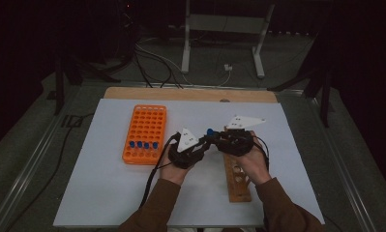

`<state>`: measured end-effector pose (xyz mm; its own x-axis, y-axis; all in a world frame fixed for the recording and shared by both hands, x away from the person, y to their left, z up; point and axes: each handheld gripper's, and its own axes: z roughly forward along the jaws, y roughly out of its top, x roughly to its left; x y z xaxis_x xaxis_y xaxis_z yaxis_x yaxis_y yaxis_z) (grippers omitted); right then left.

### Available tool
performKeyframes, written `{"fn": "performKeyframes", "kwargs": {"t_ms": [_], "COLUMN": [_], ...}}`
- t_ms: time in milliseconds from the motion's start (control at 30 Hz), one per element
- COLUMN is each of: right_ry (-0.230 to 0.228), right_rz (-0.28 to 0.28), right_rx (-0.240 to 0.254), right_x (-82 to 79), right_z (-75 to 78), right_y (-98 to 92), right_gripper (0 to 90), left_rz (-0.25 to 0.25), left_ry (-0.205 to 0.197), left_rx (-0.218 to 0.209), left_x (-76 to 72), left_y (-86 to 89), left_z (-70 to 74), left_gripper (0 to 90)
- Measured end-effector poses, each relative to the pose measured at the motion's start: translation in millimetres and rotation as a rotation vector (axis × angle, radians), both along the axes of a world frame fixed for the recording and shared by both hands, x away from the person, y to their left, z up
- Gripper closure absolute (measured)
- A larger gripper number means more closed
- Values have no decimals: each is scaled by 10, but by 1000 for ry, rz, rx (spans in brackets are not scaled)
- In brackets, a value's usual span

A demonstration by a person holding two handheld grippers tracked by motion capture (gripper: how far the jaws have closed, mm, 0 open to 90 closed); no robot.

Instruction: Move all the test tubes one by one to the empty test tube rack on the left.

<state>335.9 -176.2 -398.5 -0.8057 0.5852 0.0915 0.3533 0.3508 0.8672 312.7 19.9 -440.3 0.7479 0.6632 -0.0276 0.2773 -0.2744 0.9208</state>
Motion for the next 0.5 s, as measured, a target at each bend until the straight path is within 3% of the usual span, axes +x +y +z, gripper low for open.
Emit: {"fn": "performKeyframes", "kwargs": {"t_ms": [300, 500], "right_ry": [17, 17], "right_rz": [9, 14], "right_rx": [11, 40], "right_x": [9, 10], "right_z": [-11, 16], "right_y": [-12, -64], "right_gripper": [755, 588], "left_rz": [-4, 11], "left_ry": [-5, 13], "left_rx": [8, 7], "left_x": [-13, 11], "left_y": [-2, 15], "left_z": [-13, -31], "left_gripper": [784, 784]}}
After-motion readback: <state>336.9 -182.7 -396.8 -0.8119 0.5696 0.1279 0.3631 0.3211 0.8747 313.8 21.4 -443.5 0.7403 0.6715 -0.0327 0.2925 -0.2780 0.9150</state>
